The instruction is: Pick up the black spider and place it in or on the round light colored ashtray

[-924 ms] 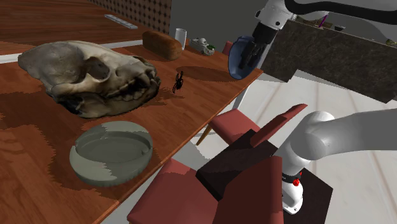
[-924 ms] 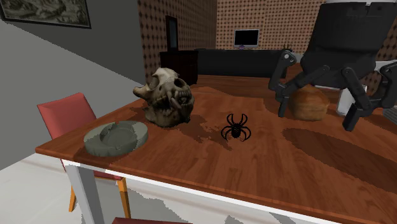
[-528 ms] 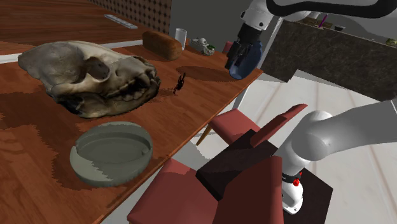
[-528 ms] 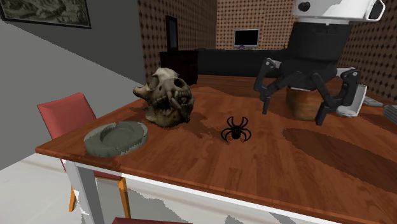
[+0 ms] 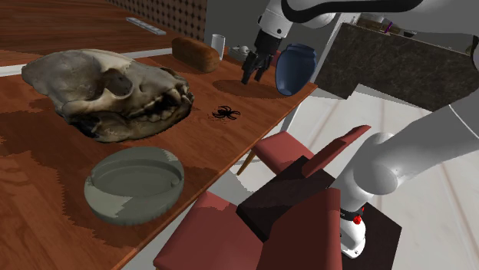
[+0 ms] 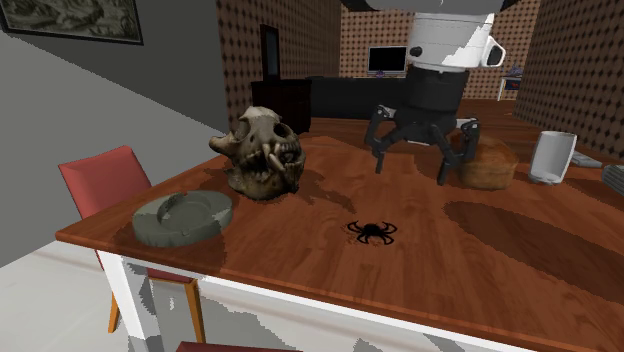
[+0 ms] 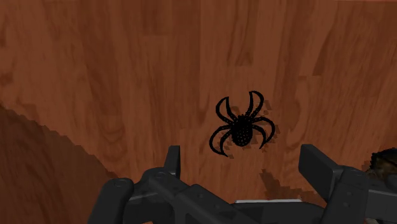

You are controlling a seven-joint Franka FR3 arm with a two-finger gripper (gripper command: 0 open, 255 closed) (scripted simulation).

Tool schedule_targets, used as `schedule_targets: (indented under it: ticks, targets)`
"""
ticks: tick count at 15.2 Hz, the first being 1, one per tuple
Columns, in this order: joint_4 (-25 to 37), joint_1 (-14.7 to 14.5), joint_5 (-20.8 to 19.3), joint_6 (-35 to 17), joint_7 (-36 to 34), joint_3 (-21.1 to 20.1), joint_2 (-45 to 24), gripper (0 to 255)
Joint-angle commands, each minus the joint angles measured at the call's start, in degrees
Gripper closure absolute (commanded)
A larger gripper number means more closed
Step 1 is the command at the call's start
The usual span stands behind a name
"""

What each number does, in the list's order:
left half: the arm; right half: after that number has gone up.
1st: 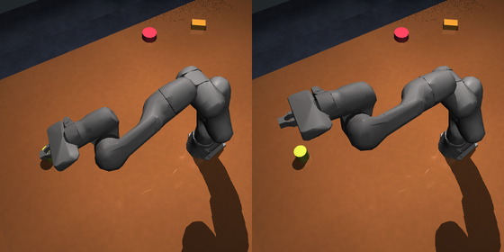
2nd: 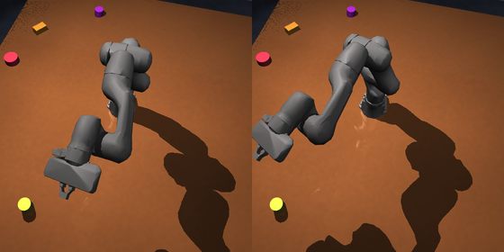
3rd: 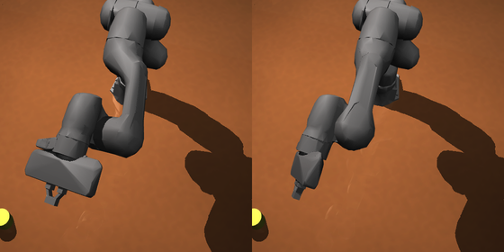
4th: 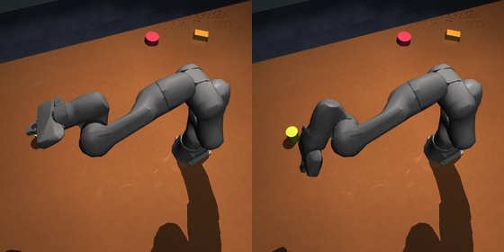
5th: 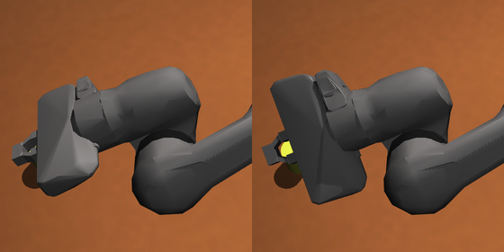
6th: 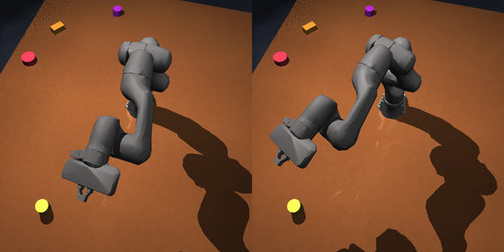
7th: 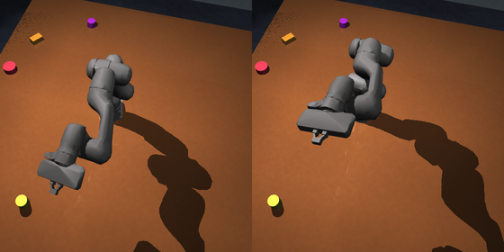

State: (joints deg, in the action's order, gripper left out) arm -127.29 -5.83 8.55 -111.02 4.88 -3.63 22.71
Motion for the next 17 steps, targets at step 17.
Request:
schedule_targets:
  ticks: [17]
  targets:
    - [8.48,-2.88,0.89,-10.13,-0.80,-3.62,-17.90,0]
